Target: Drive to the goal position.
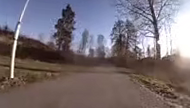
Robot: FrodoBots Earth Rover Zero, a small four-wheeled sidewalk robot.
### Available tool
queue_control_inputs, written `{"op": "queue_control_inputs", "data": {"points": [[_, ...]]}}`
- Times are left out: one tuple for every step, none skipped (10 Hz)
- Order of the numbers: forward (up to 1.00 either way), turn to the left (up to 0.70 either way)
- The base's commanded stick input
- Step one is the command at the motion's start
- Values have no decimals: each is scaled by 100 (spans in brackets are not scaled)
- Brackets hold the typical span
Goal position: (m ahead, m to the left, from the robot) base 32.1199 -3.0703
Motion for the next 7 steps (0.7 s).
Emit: {"op": "queue_control_inputs", "data": {"points": [[100, 0], [100, 0], [100, 0], [100, 0], [100, 0], [100, 0], [100, 0]]}}
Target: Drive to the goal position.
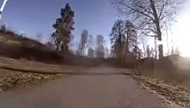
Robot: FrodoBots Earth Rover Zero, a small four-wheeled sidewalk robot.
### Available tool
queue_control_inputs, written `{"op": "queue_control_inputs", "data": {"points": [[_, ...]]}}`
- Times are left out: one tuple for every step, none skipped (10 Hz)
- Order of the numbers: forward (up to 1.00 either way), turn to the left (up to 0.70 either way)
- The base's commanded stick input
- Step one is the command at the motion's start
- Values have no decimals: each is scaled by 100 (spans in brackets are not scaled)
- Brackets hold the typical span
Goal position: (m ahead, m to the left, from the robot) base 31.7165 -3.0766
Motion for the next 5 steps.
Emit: {"op": "queue_control_inputs", "data": {"points": [[100, 0], [100, 0], [100, 0], [100, 0], [100, 0]]}}
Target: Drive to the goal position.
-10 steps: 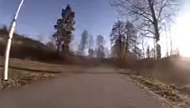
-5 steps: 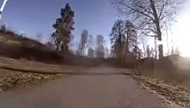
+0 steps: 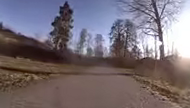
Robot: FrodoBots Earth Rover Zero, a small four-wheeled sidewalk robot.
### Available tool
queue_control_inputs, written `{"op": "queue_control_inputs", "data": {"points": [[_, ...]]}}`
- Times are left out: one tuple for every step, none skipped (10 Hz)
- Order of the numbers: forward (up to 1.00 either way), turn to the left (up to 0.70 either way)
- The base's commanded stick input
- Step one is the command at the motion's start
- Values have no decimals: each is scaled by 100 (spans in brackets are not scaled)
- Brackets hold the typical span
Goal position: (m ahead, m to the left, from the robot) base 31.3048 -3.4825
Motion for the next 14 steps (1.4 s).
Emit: {"op": "queue_control_inputs", "data": {"points": [[100, 0], [100, 0], [100, 0], [100, 0], [100, 0], [100, 0], [100, 0], [100, 0], [100, 0], [100, 0], [100, 0], [100, 0], [100, 0], [100, 0]]}}
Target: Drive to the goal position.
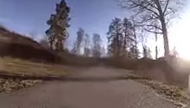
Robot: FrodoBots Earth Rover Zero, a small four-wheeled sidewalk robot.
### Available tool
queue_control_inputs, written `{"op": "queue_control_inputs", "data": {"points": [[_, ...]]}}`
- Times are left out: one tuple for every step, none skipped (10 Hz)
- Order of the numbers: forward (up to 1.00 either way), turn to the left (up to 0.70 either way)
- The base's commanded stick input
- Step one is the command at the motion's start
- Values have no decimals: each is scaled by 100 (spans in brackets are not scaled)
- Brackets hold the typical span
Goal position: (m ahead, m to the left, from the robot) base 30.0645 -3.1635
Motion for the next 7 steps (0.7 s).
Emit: {"op": "queue_control_inputs", "data": {"points": [[100, 0], [100, 0], [100, 0], [100, 0], [100, 0], [100, -5], [100, -38]]}}
